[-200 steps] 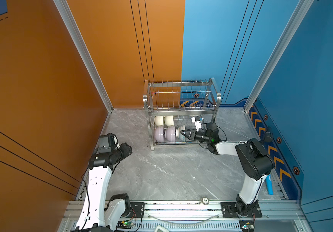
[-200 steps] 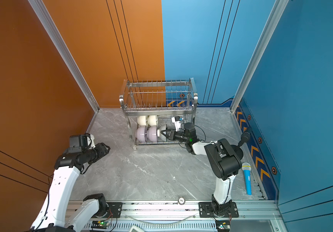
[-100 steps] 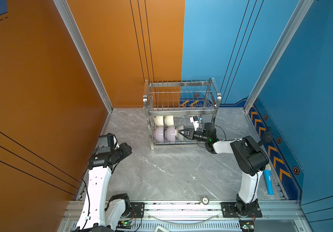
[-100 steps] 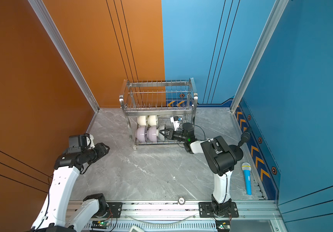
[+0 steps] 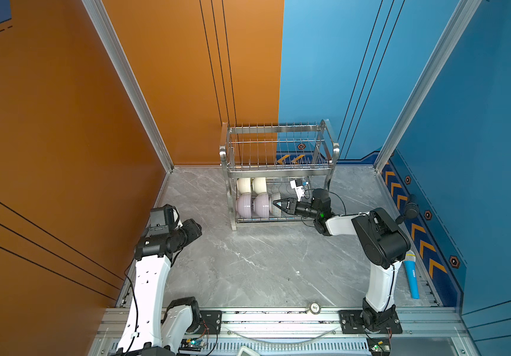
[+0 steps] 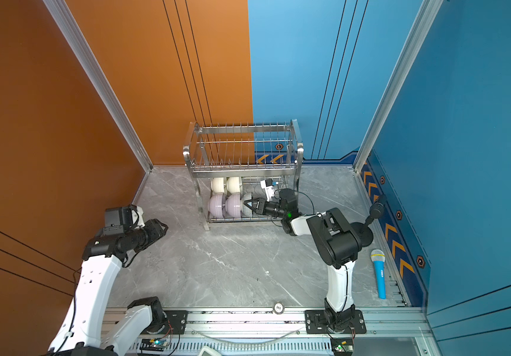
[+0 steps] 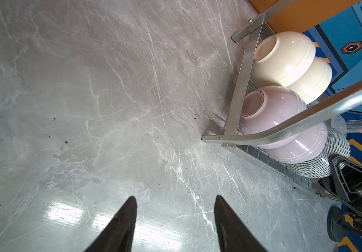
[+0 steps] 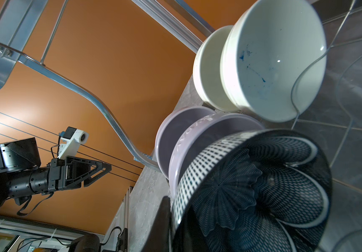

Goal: Load bowls into a dish rack
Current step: Place the bowl in the dish rack.

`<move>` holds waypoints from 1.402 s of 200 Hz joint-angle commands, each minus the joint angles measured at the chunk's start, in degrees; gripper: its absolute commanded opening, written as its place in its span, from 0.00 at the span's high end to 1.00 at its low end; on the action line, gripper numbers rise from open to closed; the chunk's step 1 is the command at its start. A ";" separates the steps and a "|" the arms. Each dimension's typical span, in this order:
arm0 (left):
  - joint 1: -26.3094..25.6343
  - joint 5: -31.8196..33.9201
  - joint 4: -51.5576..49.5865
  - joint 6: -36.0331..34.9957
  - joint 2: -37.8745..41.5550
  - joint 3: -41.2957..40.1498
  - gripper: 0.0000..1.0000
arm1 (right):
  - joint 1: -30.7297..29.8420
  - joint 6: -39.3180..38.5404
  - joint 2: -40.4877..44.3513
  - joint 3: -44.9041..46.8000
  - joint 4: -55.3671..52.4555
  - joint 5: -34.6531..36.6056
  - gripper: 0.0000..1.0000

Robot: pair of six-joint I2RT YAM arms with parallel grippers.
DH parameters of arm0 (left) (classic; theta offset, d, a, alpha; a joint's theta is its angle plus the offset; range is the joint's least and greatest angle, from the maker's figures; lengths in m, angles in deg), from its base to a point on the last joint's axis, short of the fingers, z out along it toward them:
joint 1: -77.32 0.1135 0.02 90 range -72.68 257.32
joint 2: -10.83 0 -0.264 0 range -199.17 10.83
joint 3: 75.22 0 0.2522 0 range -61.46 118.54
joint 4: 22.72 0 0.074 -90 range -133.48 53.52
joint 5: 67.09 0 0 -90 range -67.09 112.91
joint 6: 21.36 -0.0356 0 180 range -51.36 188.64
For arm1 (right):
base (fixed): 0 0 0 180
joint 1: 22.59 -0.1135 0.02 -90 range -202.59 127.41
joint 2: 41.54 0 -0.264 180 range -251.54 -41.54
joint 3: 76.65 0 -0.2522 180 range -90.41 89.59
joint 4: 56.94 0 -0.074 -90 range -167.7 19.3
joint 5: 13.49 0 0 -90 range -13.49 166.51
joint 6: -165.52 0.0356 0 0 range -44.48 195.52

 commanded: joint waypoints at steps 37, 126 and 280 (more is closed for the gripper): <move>0.55 -1.25 0.20 -0.91 0.26 0.07 0.42 | 0.70 -2.25 0.27 -0.70 -0.01 -0.95 0.87; 0.53 -1.31 0.28 -0.84 -0.40 0.43 0.42 | 1.22 -3.42 -0.26 0.56 -2.27 1.47 0.88; 0.96 -1.33 0.28 -1.09 0.35 -0.54 0.42 | 1.60 -3.66 -0.46 0.36 -4.53 5.30 0.82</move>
